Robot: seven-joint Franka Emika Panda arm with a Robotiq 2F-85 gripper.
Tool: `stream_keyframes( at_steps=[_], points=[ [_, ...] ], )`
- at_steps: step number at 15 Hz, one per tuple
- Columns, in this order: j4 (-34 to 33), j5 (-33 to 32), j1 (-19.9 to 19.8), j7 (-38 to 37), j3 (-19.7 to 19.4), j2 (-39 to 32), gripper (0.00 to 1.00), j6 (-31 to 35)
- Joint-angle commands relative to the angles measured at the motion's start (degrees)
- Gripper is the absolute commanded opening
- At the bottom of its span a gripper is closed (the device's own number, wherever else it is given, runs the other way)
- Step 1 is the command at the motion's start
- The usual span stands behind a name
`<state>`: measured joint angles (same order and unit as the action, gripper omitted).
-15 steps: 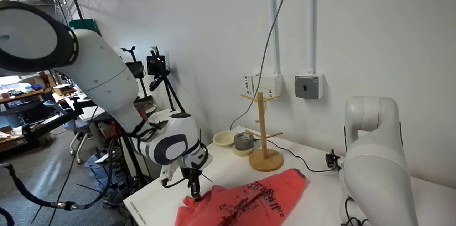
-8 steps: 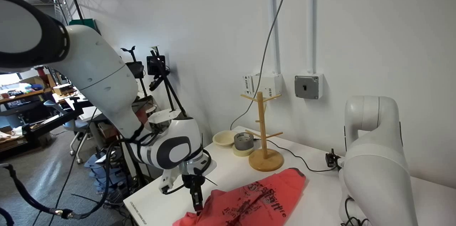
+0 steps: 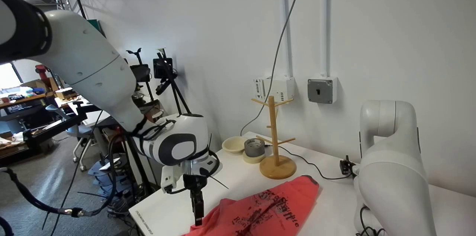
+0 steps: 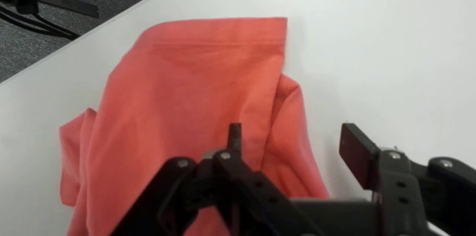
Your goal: Pick up the orange sweater and put it back down
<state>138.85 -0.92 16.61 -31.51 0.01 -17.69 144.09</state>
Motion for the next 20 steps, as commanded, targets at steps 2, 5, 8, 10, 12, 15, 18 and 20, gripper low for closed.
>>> stream_keyframes(
  at_steps=[2, 5, 8, 10, 12, 15, 18, 20],
  points=[
    [3.89, 0.76, -3.02, 6.57, 2.43, 8.03, 1.00, -5.45],
    [6.11, -0.93, -3.54, 7.85, 2.48, 12.65, 1.00, -6.06],
    [9.06, -4.69, -3.93, 7.10, 2.49, 17.74, 1.00, -5.04],
    [11.40, -6.78, -4.65, 7.01, 2.84, 21.40, 1.00, -4.12],
    [14.11, -8.09, -5.56, 7.22, 3.36, 25.39, 1.00, -2.73],
    [18.60, -9.83, -7.57, 8.01, 4.20, 31.33, 1.00, 1.73],
    [22.74, -9.90, -9.51, 10.20, 4.89, 35.99, 1.00, 7.41],
    [19.09, -8.74, -10.34, 12.64, 5.28, 34.12, 1.00, 9.17]
  ],
)
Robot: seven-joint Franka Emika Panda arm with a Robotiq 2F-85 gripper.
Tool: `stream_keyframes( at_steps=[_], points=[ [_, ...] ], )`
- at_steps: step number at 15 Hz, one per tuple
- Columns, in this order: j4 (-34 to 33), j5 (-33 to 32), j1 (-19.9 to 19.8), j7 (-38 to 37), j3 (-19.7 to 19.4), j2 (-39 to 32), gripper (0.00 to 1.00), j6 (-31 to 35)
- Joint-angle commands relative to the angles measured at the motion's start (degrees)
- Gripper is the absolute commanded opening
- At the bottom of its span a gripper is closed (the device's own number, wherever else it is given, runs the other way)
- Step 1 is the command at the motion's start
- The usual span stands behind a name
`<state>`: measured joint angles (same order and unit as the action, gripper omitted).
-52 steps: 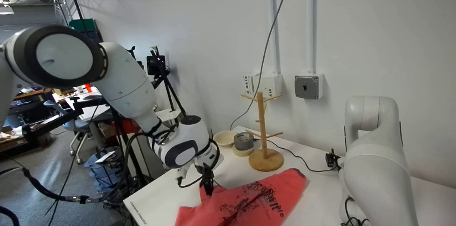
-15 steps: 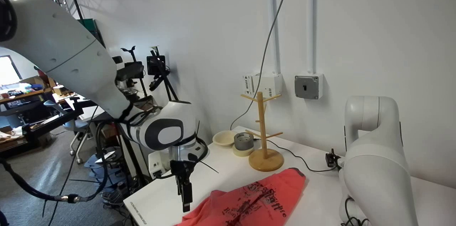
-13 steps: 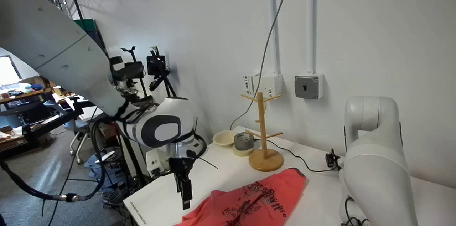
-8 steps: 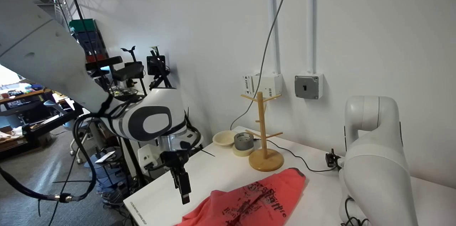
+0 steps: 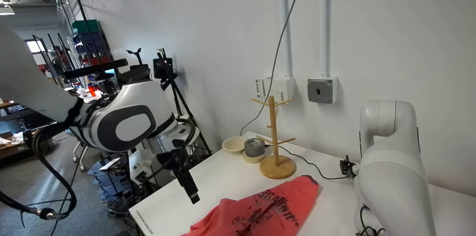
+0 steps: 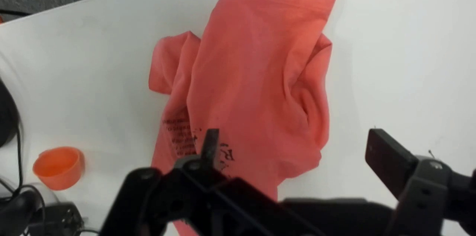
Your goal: Pick up the orange sweater and put it back down
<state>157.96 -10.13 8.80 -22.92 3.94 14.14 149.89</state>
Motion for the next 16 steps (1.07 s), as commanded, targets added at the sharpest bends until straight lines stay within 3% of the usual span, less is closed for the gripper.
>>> stream_keyframes(
  at_steps=[1, 5, 6, 16],
  points=[
    [-0.04, 0.98, -2.71, 5.20, 1.32, 2.77, 1.00, 4.58],
    [1.32, 4.42, -1.78, 11.28, 0.21, 4.95, 1.00, 8.00],
    [-0.95, 3.50, -2.93, 8.12, 2.11, 2.19, 1.00, 6.18],
    [-0.16, 4.57, -2.75, 10.09, 1.84, 3.28, 1.00, 6.64]
  ],
)
